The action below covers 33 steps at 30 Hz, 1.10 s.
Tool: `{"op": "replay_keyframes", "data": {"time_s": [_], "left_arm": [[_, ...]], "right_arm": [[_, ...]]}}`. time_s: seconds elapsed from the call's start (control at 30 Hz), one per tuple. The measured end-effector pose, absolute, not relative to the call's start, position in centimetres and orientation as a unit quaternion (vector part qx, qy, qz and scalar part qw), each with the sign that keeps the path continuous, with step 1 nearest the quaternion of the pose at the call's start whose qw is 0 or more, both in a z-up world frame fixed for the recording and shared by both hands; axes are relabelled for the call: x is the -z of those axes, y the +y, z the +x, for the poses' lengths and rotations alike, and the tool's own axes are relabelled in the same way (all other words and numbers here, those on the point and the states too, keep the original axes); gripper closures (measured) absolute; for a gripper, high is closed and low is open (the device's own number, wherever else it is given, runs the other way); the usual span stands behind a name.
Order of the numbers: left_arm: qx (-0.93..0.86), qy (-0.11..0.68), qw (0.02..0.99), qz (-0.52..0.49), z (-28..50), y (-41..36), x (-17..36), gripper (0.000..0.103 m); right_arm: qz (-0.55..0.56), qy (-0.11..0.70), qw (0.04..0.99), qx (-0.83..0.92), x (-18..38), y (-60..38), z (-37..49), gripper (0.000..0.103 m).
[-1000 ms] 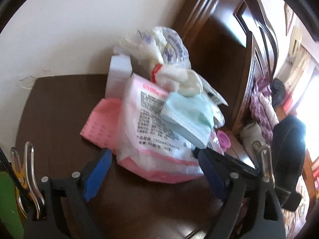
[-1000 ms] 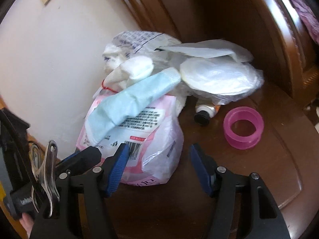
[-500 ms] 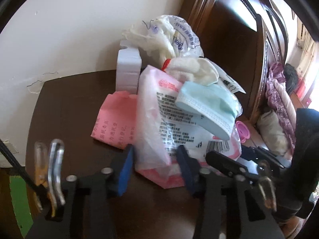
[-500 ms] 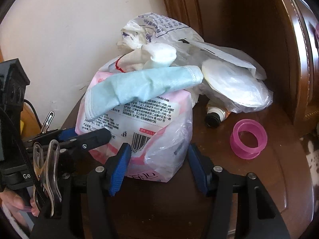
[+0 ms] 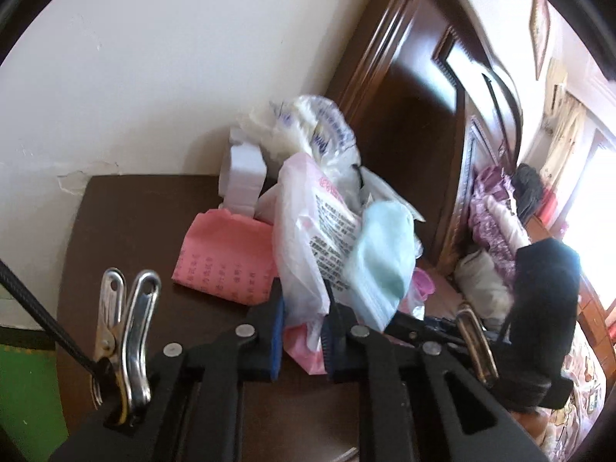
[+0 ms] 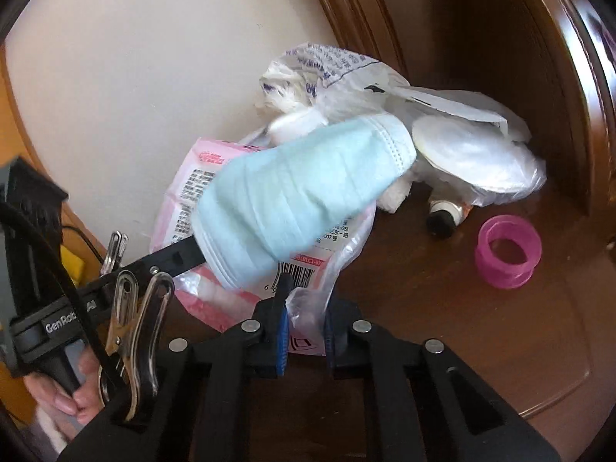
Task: Collect trash
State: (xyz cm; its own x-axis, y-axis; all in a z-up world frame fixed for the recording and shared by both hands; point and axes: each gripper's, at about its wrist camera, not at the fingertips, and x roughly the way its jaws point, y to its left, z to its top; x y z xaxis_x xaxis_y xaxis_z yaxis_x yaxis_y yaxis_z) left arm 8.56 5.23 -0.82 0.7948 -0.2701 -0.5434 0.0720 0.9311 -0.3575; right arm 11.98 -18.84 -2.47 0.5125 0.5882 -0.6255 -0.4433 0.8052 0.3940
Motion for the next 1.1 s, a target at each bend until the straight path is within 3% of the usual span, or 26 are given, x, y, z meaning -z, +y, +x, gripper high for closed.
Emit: {"op": "replay_keyframes", "data": {"time_s": [0.17,0.43,0.57,0.8,1.1], "left_arm": [[0.044,0.294,0.951,-0.086,6.9,2.4,0.4,0.090],[0.042,0.273,0.955,-0.105,4.9,2.7,-0.3,0.094],[0.029,0.269,0.958,-0.091,3.8,2.2,-0.4,0.094],[0.024,0.262,0.961,-0.086,2.0,1.4,0.0,0.094],[0.043,0.254,0.962,-0.091,0.3,0.8,-0.8,0.096]], "right_arm": [[0.030,0.346,0.890,-0.294,1.0,-17.8,9.6,0.088],[0.054,0.300,0.905,-0.296,0.0,-18.6,8.0,0.089],[0.014,0.279,0.914,-0.294,-0.1,-17.6,6.8,0.090],[-0.023,0.277,0.919,-0.280,-0.5,-17.3,4.2,0.090],[0.025,0.293,0.911,-0.290,-0.4,-18.9,3.7,0.091]]}}
